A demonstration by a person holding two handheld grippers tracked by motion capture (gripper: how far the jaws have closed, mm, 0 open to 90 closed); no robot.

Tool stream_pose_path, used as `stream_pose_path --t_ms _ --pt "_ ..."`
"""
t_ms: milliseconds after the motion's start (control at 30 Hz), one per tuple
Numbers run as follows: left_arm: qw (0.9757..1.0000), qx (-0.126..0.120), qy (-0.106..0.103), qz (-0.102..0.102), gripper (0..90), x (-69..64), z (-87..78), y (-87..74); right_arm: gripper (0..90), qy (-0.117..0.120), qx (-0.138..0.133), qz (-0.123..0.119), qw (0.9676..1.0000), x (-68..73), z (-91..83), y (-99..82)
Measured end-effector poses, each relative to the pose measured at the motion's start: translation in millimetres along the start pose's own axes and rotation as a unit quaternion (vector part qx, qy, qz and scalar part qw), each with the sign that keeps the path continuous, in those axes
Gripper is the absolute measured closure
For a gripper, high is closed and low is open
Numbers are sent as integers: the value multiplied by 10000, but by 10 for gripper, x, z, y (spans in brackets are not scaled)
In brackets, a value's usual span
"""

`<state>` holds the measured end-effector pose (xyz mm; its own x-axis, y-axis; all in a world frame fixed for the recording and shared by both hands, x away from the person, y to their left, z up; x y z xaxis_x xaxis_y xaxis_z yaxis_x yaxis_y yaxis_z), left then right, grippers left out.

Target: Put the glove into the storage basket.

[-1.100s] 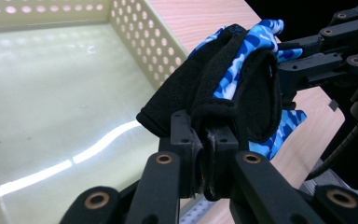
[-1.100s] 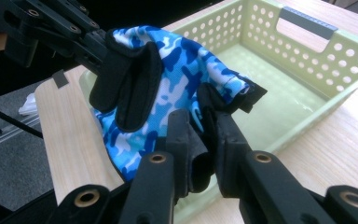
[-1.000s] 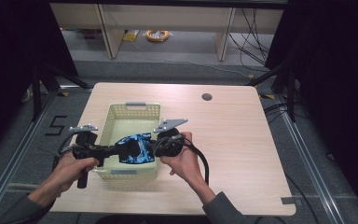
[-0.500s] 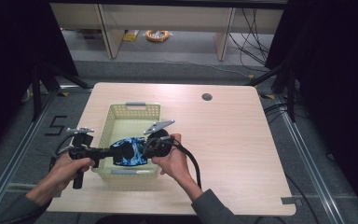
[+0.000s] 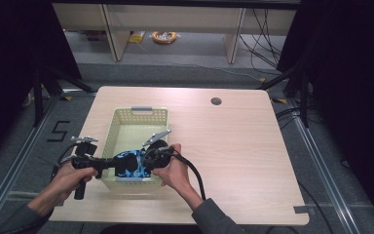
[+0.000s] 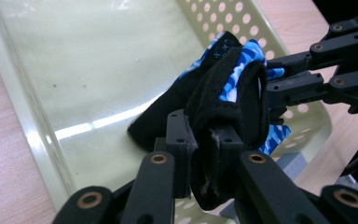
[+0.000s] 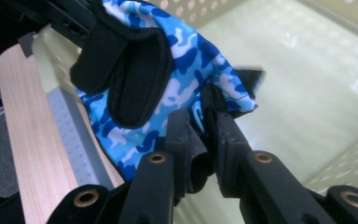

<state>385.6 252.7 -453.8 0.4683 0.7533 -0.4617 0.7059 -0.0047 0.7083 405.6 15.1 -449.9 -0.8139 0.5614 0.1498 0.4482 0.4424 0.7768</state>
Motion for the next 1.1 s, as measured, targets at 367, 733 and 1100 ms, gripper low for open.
stream_pose_path --t_ms 367,733,1100 --pt "9999 -10 56 -102 566 1 -47 61 786 -91 133 101 9998 -67 28 -32" --pt "9999 -104 4 13 526 -101 -109 76 786 -150 196 171 9995 -116 18 -49" --pt "9998 -51 97 147 502 -148 -122 46 785 -137 224 179 9995 -123 22 -56"
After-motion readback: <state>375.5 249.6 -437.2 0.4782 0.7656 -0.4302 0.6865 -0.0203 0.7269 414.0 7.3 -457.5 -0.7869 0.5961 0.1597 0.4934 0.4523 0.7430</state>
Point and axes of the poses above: each handheld gripper's, and its own axes: z roughly forward along the jaws, y roughly out of its top, x roughly to its left, the point moved 1 cm from there along z, roughly forward along the jaws, and after that the axes turned 10 degrees about -x, right-handed, at the moved point
